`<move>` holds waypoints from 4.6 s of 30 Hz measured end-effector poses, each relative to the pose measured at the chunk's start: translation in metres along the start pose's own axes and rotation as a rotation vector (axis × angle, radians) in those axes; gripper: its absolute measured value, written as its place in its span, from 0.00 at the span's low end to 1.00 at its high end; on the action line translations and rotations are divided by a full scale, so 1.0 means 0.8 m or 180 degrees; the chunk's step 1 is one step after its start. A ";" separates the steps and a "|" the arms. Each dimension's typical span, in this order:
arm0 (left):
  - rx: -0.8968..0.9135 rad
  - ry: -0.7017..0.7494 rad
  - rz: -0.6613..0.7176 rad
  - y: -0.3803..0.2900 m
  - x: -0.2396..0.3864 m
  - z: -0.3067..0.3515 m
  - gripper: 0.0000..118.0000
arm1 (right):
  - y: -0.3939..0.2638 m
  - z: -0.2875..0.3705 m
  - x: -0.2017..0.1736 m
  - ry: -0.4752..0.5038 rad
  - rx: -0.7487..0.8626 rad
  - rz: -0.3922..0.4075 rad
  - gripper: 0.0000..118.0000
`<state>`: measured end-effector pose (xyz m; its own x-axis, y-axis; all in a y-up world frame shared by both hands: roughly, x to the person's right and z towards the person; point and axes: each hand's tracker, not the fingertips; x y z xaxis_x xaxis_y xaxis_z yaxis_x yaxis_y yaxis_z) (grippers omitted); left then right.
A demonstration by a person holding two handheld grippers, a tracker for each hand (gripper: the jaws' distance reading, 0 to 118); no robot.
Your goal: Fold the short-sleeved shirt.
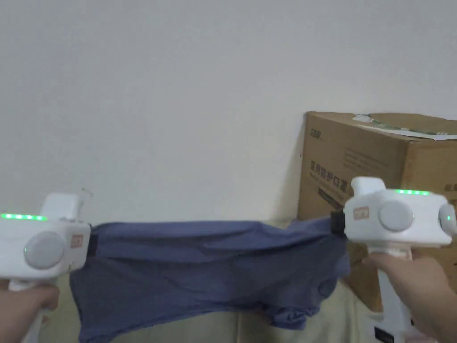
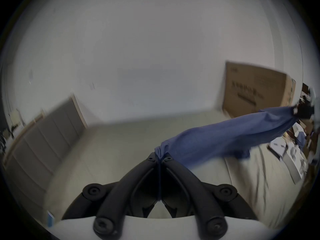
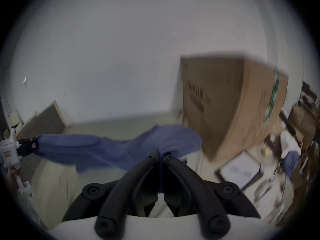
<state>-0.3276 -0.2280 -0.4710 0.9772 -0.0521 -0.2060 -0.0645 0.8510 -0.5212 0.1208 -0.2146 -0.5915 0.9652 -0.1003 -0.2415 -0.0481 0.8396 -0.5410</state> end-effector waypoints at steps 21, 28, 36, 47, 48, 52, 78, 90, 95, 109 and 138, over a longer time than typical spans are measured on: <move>-0.1179 -0.0462 0.0150 -0.377 -0.035 0.248 0.00 | -0.395 0.267 0.098 0.0600 -0.0972 -0.0196 0.03; -0.1319 -0.0558 0.0037 -0.390 -0.037 0.270 0.00 | -0.403 0.289 0.119 0.0525 -0.1151 -0.0446 0.03; -0.1739 -0.0351 -0.0655 -0.434 -0.004 0.238 0.17 | -0.441 0.232 0.087 0.0039 -0.1823 0.0160 0.03; -0.1441 -0.0218 -0.0113 -0.411 -0.029 0.273 0.84 | -0.424 0.257 0.092 -0.0225 -0.1579 -0.0170 0.92; -0.1316 -0.0284 0.0023 -0.405 -0.034 0.286 0.84 | -0.416 0.269 0.090 -0.0194 -0.1433 -0.0233 0.92; -0.0745 -0.0392 0.0449 -0.379 -0.030 0.343 0.84 | -0.387 0.328 0.073 0.0197 -0.0463 -0.0619 0.92; -0.1583 -0.0480 -0.0086 -0.435 -0.032 0.266 0.96 | -0.380 0.396 -0.071 0.0982 0.0010 -0.0137 0.00; -0.0996 -0.0613 0.0012 -0.464 -0.031 0.287 0.05 | -0.393 0.373 -0.052 0.0895 0.0001 -0.0180 0.00; -0.0795 -0.0655 0.0313 -0.460 -0.036 0.311 0.05 | -0.411 0.337 0.006 0.0533 -0.0367 -0.0401 0.00; -0.0758 -0.0568 0.0463 -0.444 -0.020 0.318 0.05 | -0.483 0.230 0.080 -0.0029 -0.1702 -0.0365 0.84; -0.1372 -0.0501 0.0527 -0.330 -0.042 0.206 0.05 | -0.306 0.209 0.077 0.0312 -0.1357 -0.0012 0.09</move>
<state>-0.3098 -0.3652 -0.1902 0.9633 0.1737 -0.2048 -0.2673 0.5454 -0.7944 0.2353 -0.3370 -0.3391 0.9376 -0.1706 -0.3030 -0.1662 0.5458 -0.8213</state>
